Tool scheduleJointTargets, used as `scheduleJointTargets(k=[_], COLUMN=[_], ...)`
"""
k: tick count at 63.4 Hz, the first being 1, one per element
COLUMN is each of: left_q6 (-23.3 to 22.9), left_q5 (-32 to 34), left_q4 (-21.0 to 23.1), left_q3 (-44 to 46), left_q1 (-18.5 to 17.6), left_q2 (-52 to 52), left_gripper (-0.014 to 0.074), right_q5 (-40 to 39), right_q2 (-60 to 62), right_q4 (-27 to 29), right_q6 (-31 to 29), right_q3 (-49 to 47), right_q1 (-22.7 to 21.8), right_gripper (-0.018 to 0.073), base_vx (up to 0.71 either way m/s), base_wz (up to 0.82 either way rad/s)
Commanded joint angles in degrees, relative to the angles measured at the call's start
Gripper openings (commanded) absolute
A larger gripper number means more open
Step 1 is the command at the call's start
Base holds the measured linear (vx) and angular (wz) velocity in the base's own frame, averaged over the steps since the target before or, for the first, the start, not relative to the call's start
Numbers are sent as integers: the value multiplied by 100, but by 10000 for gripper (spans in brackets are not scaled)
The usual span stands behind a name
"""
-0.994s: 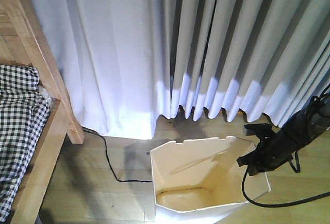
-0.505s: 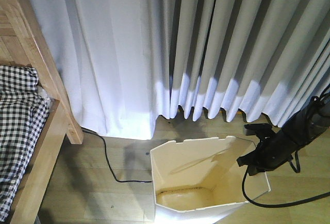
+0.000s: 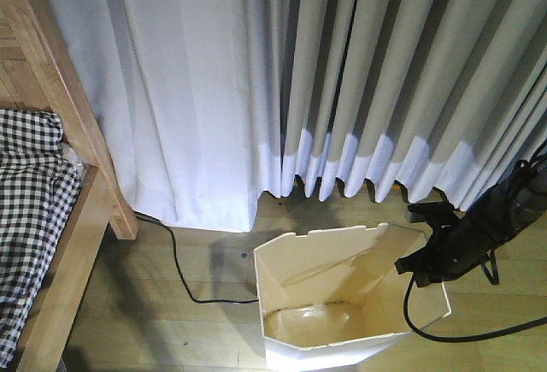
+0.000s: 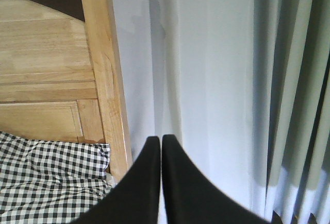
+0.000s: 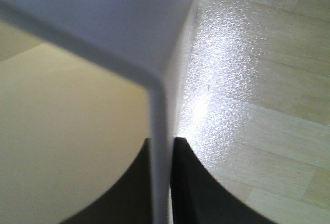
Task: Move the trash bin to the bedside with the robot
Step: 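Lower the bin to the floor beside the bed with the right gripper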
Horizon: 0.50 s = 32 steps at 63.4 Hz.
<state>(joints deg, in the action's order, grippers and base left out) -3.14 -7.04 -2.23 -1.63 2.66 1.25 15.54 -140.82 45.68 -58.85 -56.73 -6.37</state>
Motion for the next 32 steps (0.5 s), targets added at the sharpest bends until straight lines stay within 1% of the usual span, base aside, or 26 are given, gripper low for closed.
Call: scheduleJointTargets(k=[1, 5, 21, 32], left_q6=[-25, -25, -25, -25], left_q5=[410, 410, 410, 410], left_q4=[26, 26, 26, 26], left_q3=[119, 119, 119, 119], left_q1=[1, 1, 1, 1], left_q2=[26, 26, 26, 26], left_gripper=[-6, -6, -6, -6], right_q5=[362, 374, 434, 701], right_q2=[230, 48, -832, -1393], right_q4=[148, 148, 125, 125], right_q6=[-8, 52, 733, 873], right_q3=[-144, -283, -1228, -1955], right_q1=[-20, -13, -8, -6], right_gripper=[-9, -9, -6, -5], base_vx=[0, 0, 0, 0], base_wz=[0, 0, 0, 0])
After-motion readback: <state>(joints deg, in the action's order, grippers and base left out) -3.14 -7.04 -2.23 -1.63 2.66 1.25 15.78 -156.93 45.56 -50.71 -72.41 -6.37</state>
